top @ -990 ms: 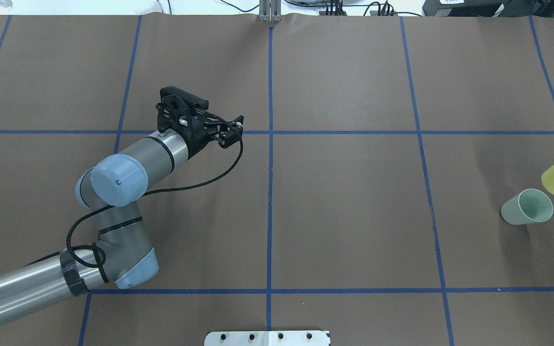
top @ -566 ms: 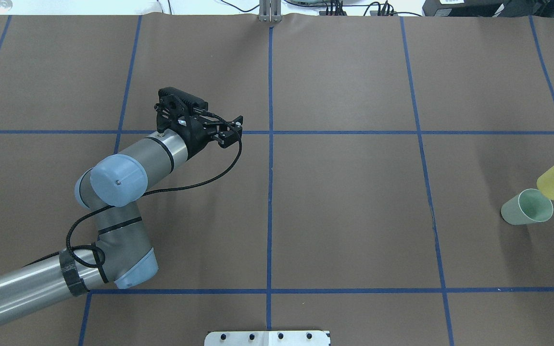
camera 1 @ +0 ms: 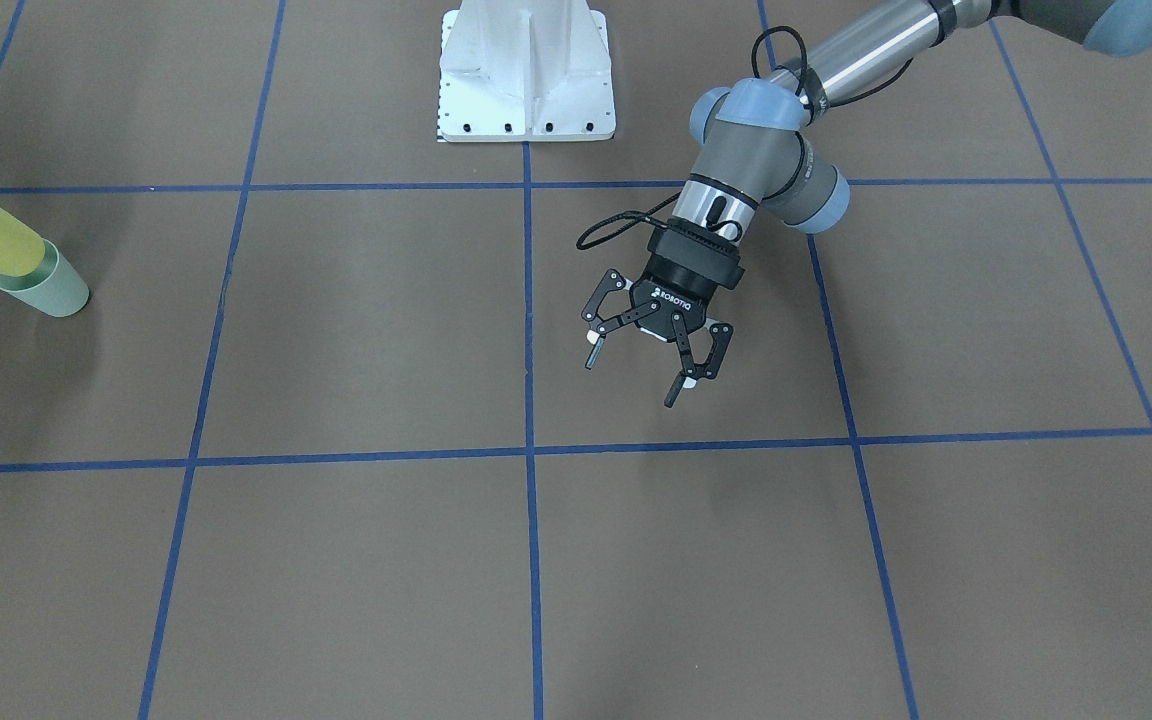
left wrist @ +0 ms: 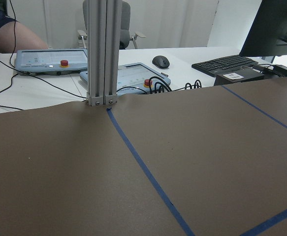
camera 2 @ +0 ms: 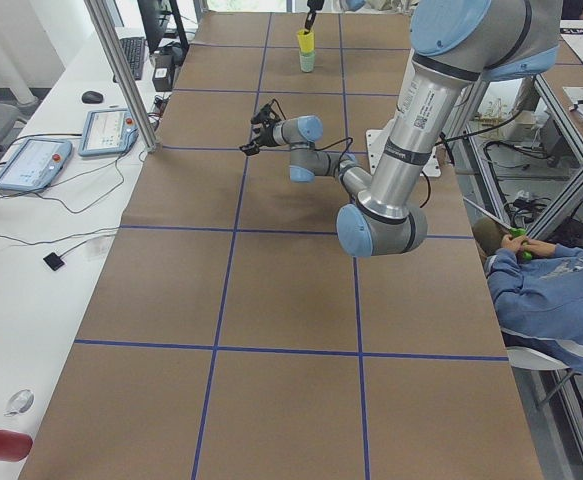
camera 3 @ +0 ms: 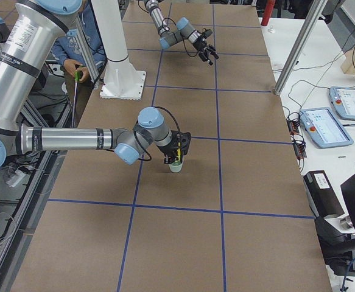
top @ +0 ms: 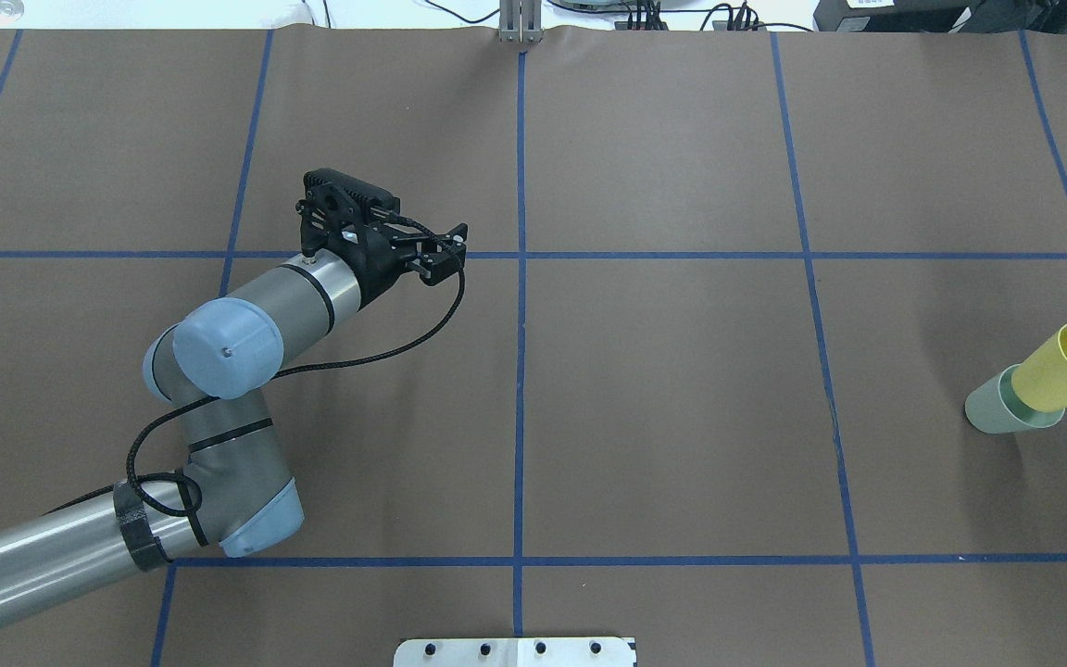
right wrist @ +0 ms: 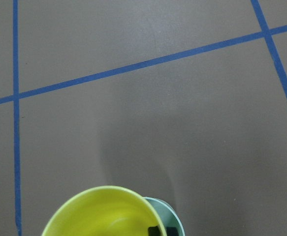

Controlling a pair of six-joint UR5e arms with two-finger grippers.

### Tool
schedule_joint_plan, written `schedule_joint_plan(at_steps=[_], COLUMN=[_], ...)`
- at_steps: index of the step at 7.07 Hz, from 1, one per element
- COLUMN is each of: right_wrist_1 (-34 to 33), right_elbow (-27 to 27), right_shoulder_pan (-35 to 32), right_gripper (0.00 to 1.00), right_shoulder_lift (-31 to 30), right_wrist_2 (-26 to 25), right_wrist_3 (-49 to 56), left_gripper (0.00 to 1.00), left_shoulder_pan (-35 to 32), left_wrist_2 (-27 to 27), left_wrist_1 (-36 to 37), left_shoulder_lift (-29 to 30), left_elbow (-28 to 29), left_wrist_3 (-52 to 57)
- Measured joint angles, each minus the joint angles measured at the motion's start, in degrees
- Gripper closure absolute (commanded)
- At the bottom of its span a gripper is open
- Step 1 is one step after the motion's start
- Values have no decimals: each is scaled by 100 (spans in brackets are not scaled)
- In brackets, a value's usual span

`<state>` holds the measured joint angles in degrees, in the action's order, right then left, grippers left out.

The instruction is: Transfer and stack yellow cup on green cup

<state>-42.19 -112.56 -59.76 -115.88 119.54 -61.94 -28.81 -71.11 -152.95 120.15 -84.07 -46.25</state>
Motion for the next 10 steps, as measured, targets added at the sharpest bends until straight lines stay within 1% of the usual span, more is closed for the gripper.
schedule_joint_plan(at_steps=[4,5,6,10], right_wrist_1=[0,0,2,16], right_elbow=[127,149,171,203], right_shoulder_pan=[46,58,72,76], right_gripper=[100,60,1,0], right_shoulder_lift=[41,45,50,129], right_wrist_2=[-56,-56,-55,-52], right_wrist_3=[0,-2,-2,-13], left_gripper=[1,1,1,1], left_shoulder_pan=[12,14,15,-45], left_wrist_2=[0,0,0,-45], left_wrist_1=[-39,-46,-51,-32], left_shoulder_lift=[-4,-2,-1,-23], left_elbow=[-25,-38,-49,-30], left_wrist_3=[-170,-210,-227,-316])
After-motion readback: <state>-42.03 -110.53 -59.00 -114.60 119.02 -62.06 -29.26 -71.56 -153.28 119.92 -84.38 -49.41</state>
